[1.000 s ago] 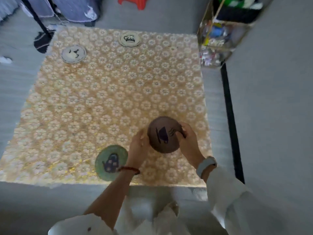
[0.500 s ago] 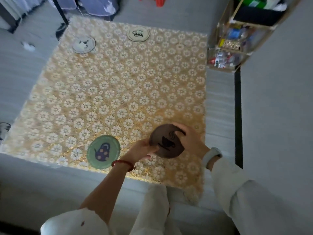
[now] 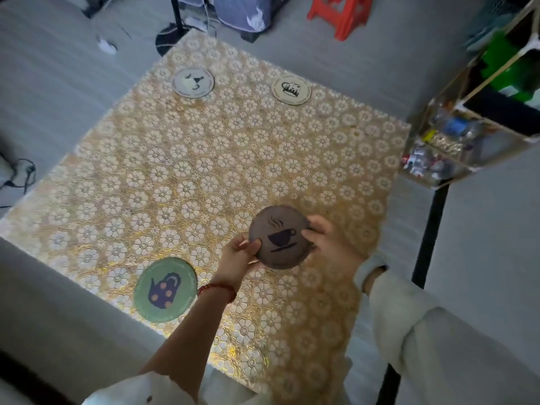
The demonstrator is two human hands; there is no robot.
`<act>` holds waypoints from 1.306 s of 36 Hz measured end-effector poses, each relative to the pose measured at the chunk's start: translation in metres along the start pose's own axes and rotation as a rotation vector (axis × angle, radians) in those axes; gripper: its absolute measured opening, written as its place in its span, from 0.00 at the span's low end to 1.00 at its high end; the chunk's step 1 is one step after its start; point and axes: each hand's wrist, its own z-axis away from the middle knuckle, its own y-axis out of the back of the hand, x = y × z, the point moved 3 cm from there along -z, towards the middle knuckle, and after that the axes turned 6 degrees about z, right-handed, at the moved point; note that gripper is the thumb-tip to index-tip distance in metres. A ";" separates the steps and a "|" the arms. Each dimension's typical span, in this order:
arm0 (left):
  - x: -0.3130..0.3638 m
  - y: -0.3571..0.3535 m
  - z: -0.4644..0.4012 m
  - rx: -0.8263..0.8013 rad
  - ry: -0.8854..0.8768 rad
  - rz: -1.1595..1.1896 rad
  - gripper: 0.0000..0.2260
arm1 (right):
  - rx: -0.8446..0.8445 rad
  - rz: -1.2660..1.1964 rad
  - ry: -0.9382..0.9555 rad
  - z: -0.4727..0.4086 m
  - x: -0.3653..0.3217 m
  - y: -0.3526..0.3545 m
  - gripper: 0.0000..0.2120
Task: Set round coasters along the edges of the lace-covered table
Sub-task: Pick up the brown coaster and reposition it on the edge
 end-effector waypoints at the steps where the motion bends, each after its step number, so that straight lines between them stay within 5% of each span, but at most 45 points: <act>1: -0.001 -0.004 -0.004 0.001 0.011 -0.018 0.06 | -0.012 0.026 0.010 -0.008 -0.001 0.005 0.09; 7: -0.022 -0.053 -0.027 0.088 0.030 -0.160 0.08 | -0.064 0.303 0.128 -0.053 0.006 0.055 0.16; 15: -0.082 -0.154 -0.030 0.412 -0.106 -0.403 0.09 | -0.286 0.449 0.181 -0.089 0.044 0.137 0.18; 26: -0.115 -0.214 -0.045 0.785 -0.198 -0.611 0.12 | -0.347 0.629 0.294 -0.118 0.054 0.174 0.17; 47: -0.114 -0.207 -0.049 0.870 -0.225 -0.605 0.15 | -0.458 0.862 0.409 -0.127 0.044 0.168 0.15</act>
